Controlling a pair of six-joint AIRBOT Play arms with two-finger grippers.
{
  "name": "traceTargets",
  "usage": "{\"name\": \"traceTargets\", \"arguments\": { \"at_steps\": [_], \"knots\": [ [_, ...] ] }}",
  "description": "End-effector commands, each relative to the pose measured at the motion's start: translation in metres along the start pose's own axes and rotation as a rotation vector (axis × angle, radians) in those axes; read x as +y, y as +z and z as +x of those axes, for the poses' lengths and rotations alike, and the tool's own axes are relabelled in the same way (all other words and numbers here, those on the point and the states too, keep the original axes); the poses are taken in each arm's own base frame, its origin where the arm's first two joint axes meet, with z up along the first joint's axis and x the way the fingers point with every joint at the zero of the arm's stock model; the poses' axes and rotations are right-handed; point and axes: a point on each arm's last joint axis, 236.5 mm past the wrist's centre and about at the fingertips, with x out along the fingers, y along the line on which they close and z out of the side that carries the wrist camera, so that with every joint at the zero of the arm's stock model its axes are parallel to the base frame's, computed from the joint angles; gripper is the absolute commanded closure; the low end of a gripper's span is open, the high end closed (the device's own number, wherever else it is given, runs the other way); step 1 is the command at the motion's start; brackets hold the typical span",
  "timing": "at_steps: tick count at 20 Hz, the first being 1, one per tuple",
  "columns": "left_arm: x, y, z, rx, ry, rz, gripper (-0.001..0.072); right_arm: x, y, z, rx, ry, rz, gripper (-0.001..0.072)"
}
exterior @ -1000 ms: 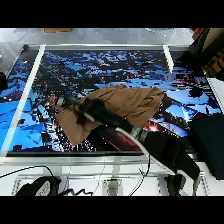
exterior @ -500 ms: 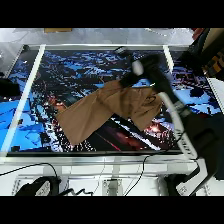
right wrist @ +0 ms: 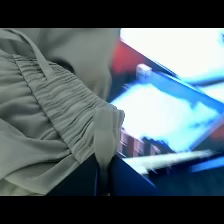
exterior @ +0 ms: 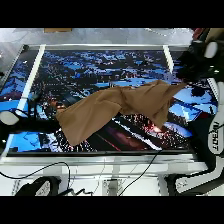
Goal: Fold the clothes and pants, and hang the long-sleeved shirts on hangers.
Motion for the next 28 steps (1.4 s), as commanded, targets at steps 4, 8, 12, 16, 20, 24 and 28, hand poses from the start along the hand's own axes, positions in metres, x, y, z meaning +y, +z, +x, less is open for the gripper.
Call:
{"name": "traceTargets", "arguments": {
  "at_steps": [4,8,12,16,20,24,28],
  "knots": [
    [-0.005,-0.078,0.038,0.202,-0.082,-0.086,0.0284,-0.064,-0.021,-0.004,0.040,-0.015,0.150,0.0683],
    [0.025,-0.085,0.038,0.227,0.044,-0.028,0.0196,-0.056,-0.018,-0.003,0.031,0.023,0.150,0.0683],
    [0.048,-0.079,0.036,0.193,0.087,-0.082,0.0199,-0.047,-0.014,-0.004,0.016,0.061,0.148,0.0683],
    [0.042,-0.079,0.051,0.211,-0.016,-0.208,0.0200,-0.047,-0.014,-0.004,0.016,0.061,0.145,0.0683],
    [0.024,-0.075,0.073,0.235,-0.157,-0.267,0.0200,-0.046,-0.014,-0.004,0.017,0.064,0.137,0.0683],
    [0.031,-0.062,0.089,0.186,-0.167,-0.284,0.0348,-0.041,-0.013,-0.004,0.012,0.085,0.124,0.0683],
    [0.038,-0.023,0.092,0.028,-0.159,-0.355,0.0692,-0.029,-0.006,-0.006,-0.013,0.139,0.122,0.0683]
  ]
}}
